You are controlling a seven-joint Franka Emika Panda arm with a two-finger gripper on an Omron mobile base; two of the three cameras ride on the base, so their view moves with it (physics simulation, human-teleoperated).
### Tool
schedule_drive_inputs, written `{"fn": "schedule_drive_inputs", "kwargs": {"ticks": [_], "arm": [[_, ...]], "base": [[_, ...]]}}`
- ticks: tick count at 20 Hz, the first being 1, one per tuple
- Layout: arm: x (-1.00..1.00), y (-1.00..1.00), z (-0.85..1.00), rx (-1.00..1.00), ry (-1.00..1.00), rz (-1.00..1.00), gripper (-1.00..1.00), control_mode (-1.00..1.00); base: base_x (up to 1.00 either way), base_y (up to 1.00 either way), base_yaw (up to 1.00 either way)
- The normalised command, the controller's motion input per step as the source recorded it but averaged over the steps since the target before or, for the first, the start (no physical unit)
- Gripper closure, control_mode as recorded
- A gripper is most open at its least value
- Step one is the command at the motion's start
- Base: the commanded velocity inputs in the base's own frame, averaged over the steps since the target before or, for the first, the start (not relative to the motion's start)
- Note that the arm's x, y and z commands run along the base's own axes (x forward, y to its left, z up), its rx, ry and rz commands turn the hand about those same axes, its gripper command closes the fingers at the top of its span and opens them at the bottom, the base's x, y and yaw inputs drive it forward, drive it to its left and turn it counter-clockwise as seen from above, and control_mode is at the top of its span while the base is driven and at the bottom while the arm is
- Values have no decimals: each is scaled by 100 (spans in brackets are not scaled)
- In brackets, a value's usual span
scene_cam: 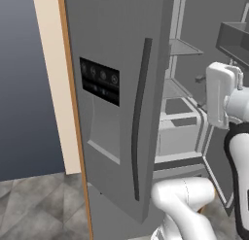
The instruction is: Retrieve the sausage and cheese from the fridge and place them on the cutting board on the counter.
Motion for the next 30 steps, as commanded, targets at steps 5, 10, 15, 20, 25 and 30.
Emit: {"fn": "schedule_drive_inputs", "kwargs": {"ticks": [5, 10, 15, 20, 25, 30], "arm": [[55, 22, -72, 0, 0, 4, -100, -100], [45, 35, -55, 0, 0, 1, -100, -100], [25, 50, -46, 3, 0, 1, -100, -100], [7, 33, -25, 7, 0, 5, -100, -100], [0, 69, -27, 1, 0, 13, -100, -100], [23, 5, -10, 11, 1, 12, -100, -100]], "base": [[0, 0, 0], [0, 0, 0], [0, 0, 0], [0, 0, 0], [0, 0, 0], [0, 0, 0]]}}
